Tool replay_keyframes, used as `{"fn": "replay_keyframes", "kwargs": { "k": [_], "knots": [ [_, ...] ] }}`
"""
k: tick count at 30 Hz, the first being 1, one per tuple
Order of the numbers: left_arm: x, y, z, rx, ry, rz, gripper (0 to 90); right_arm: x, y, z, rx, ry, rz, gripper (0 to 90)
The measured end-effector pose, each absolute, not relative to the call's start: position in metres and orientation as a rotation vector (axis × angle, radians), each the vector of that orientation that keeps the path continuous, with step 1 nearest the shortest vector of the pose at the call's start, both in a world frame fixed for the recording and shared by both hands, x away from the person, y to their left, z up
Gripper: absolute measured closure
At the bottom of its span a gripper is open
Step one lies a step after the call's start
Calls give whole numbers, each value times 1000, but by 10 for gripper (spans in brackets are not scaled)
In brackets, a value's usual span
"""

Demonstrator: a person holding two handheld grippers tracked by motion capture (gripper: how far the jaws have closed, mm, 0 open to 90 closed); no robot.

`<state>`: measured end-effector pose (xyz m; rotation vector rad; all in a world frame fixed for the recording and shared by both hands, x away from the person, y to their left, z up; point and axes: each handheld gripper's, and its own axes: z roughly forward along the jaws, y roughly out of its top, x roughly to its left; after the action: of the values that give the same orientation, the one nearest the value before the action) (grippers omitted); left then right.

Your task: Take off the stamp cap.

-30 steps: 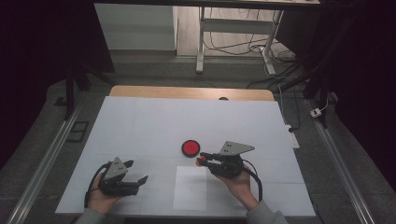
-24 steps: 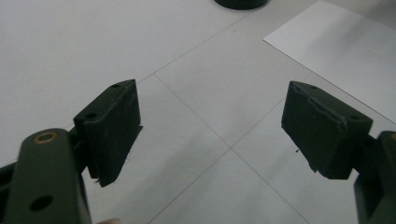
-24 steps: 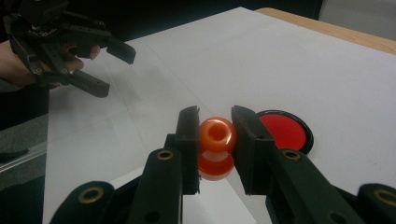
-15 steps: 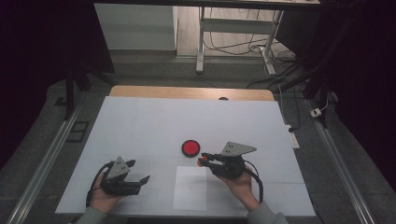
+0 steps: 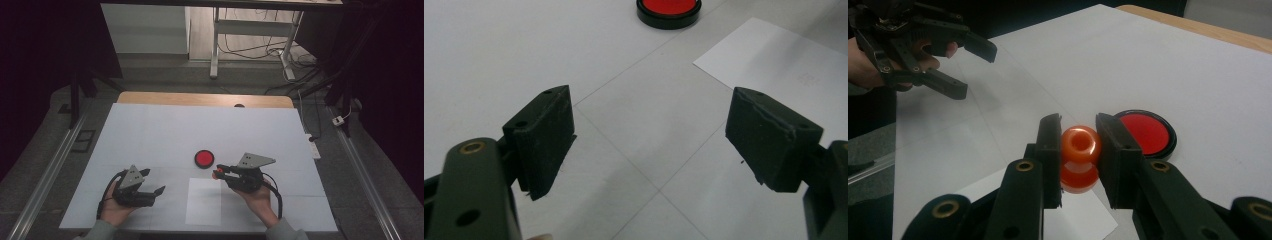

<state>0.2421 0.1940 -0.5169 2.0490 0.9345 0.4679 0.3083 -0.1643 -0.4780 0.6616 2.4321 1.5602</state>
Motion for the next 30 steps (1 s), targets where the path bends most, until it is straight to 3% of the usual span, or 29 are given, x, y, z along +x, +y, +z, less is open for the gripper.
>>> {"fn": "replay_keyframes", "kwargs": {
  "k": [30],
  "knots": [
    [258,138,-495,2095,749,393,223,310,-168,-477,678,2411,1579,718]
  ]
}}
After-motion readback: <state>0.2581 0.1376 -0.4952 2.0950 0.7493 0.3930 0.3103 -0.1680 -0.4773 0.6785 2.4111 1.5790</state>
